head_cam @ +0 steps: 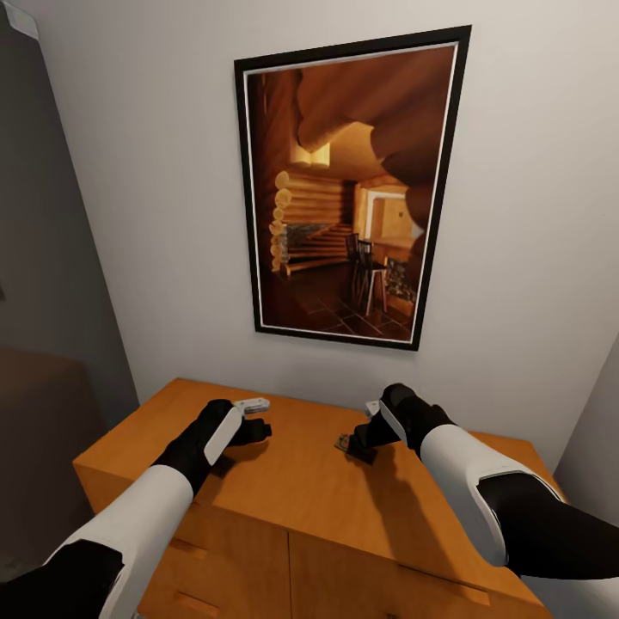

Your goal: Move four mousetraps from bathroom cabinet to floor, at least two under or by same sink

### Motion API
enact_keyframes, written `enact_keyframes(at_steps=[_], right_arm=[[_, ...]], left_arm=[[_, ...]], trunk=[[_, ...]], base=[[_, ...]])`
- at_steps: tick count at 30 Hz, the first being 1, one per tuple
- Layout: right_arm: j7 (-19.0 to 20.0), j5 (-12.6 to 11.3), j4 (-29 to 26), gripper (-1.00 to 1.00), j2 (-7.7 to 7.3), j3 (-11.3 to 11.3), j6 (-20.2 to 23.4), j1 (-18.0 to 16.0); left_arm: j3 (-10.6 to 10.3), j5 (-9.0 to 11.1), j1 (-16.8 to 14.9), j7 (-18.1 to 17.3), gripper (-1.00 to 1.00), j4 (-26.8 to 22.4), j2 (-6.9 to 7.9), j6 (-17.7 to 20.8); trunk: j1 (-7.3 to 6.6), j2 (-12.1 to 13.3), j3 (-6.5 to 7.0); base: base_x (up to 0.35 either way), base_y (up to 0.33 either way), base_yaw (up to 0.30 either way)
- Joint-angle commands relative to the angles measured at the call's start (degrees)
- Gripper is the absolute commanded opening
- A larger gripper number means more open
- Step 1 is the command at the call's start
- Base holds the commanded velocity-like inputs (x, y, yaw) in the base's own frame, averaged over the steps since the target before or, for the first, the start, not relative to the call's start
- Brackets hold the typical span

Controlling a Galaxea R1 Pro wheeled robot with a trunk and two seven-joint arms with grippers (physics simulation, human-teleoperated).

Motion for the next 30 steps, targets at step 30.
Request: enact_keyframes(at_steps=[30], right_arm=[[0.64, 0.63, -1.91, 1.0, 3.4, 0.28, 0.69, -0.04]], left_arm=[[-0.23, 0.73, -0.05, 3.71, 1.0, -0.15, -0.14, 0.04]], trunk=[[1.99, -3.68, -1.7]], base=[[0.0, 0.0, 0.0]])
